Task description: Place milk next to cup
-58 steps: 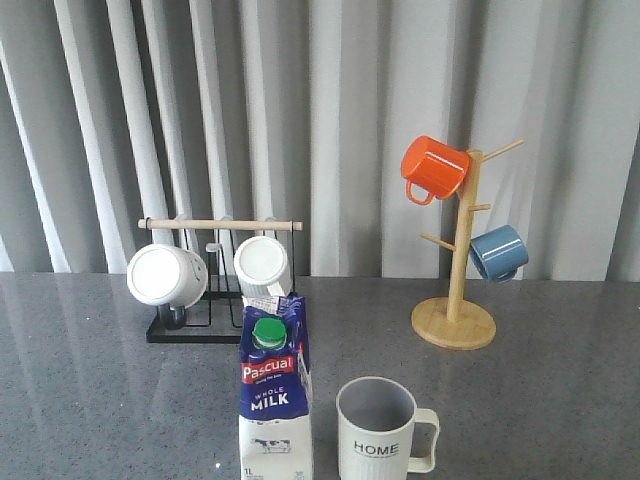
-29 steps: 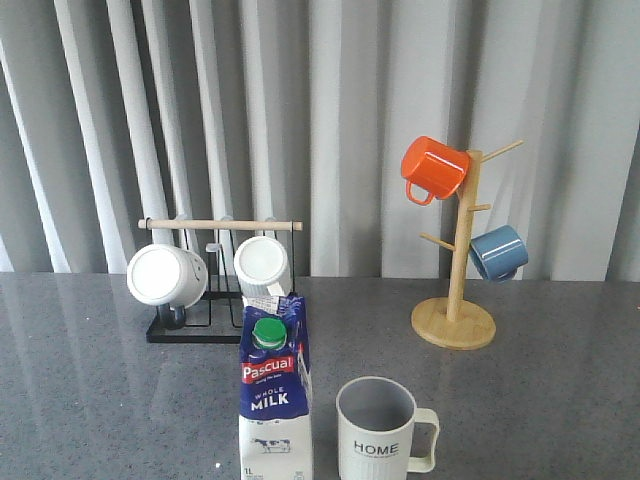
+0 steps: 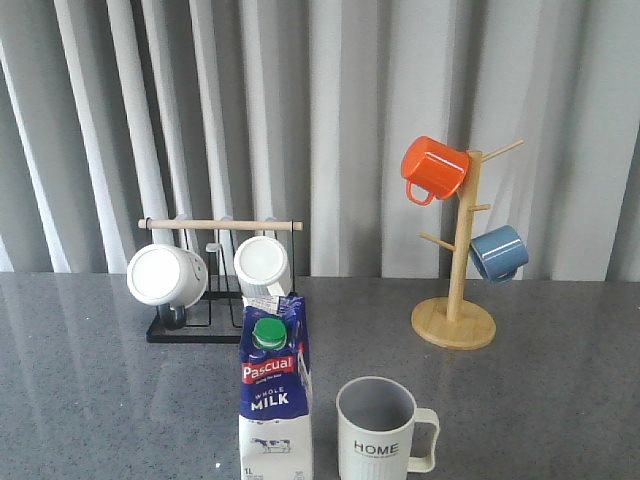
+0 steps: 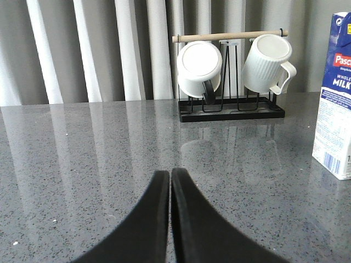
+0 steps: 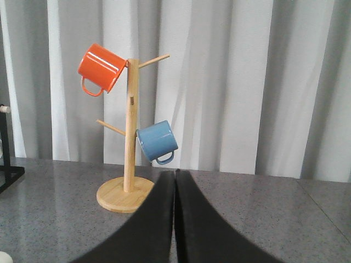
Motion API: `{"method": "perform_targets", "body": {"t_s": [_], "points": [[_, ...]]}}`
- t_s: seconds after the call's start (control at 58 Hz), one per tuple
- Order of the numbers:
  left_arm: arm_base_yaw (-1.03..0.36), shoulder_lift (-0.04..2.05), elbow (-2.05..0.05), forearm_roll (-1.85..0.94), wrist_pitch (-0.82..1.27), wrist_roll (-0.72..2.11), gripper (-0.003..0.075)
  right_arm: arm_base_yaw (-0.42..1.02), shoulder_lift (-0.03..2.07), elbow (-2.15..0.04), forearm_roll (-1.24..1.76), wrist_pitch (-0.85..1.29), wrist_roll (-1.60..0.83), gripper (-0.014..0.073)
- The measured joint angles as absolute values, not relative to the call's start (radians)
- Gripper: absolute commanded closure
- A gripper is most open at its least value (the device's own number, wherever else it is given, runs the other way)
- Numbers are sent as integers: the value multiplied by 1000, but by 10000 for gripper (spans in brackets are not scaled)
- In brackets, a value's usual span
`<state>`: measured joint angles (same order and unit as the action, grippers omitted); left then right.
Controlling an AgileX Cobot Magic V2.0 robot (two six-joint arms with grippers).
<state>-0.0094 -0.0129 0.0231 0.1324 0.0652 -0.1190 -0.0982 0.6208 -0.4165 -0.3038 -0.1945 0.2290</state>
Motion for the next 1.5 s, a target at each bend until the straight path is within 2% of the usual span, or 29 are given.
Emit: {"method": "perform_targets", "body": {"t_s": [0.534,0.69,0.862,1.052,1.241,1.5], "points": [[-9,-13,23,132,65,-119,728,-98,595,-416,-303,-152,220,603],[-9,-13,23,132,65,-119,728,-98,483,-365,-180,-38,160,603],[-9,-13,23,132,66,-119,728,-98,294,-179,-48,-65,36,603],[-9,-13,23,132,67,-119,728,-98,119,4,-34,-85,40,603],[-9,-13,23,132,70,-119,728,-68,-2,26,-41,-49,35,603],[-9,-13,23,132,71,-119,728,-15,-10,26,-42,-12,0,603]]}}
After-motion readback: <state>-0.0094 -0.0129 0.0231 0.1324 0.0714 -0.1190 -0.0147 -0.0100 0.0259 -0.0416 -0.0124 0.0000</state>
